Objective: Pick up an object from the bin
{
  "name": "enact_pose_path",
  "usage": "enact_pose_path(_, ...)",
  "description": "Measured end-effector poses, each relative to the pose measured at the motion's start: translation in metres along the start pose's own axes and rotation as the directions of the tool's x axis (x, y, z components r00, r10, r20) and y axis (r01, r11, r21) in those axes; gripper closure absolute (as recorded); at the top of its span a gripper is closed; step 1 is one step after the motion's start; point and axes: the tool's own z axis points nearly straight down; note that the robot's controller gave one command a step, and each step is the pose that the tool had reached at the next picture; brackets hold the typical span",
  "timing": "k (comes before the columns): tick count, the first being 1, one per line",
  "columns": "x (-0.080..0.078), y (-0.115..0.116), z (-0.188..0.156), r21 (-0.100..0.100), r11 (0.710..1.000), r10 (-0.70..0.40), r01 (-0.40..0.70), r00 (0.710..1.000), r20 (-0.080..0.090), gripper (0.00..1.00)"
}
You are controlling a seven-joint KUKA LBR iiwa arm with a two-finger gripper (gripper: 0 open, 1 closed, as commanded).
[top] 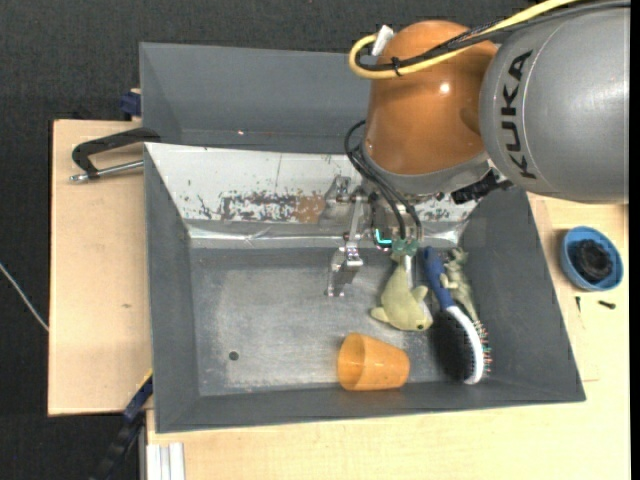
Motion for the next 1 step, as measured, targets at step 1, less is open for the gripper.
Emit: enact_pose_path(1, -0.0309, -0.0600, 0.1567, -0.003, 0.998, 0.056, -0.056, 0.998, 0.013, 0.00)
